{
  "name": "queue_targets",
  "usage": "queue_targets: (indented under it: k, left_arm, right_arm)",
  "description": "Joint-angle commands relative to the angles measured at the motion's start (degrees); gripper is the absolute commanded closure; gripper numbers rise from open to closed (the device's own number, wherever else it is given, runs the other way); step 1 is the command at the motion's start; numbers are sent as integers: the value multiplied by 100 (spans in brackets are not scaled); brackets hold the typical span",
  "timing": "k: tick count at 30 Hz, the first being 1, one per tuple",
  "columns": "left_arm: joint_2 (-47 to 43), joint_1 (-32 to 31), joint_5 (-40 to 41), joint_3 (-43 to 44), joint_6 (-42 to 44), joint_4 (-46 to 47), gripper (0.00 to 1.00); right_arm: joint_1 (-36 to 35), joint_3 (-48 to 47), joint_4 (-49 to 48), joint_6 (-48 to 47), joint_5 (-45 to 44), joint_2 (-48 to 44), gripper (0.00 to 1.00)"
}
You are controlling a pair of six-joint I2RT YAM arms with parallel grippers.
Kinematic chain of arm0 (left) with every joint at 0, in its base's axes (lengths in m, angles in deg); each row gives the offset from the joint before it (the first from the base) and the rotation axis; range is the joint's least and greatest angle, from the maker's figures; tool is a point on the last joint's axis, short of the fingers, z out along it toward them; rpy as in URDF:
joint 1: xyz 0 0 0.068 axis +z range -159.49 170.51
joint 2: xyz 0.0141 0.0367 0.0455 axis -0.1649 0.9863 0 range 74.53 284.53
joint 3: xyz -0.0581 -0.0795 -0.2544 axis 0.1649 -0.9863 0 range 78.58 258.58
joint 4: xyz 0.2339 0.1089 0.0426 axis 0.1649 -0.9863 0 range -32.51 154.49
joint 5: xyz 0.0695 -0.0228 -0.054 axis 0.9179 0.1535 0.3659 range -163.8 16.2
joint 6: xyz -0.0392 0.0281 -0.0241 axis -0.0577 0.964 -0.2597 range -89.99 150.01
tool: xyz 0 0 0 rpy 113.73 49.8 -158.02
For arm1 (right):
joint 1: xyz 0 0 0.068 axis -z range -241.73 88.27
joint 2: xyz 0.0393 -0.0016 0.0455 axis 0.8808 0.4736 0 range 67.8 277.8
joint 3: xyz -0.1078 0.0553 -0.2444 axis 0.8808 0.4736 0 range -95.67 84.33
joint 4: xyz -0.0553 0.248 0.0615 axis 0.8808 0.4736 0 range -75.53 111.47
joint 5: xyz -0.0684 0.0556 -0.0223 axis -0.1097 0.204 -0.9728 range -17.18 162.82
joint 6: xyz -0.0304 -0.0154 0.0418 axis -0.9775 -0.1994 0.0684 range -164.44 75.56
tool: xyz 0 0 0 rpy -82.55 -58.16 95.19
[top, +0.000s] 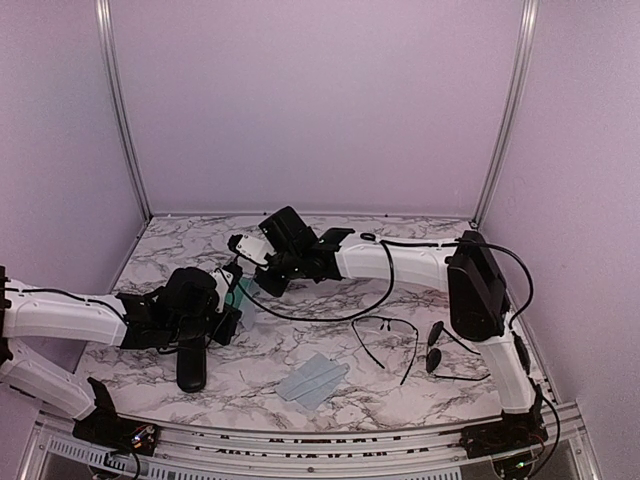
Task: Organize the sunglasses
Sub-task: Place the folded cleaning cloth in the sunglasses case.
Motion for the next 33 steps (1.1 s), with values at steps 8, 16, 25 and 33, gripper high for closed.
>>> queue_targets:
  k: [8, 16, 25, 33]
  left_arm:
    - [-179, 479, 412, -218, -250, -349, 100]
    - [1, 652, 405, -238, -199, -238, 99]
    - [276, 822, 307, -188, -185, -191, 99]
    - [486, 953, 310, -169, -173, -147, 98]
  right_arm:
    - [65, -745, -332, -14, -15, 698, 100]
    - [75, -822, -658, -30, -159, 908, 100]
    - [88, -1002, -834, -130, -346, 1136, 100]
    - [84, -1155, -917, -198, -352, 1336, 100]
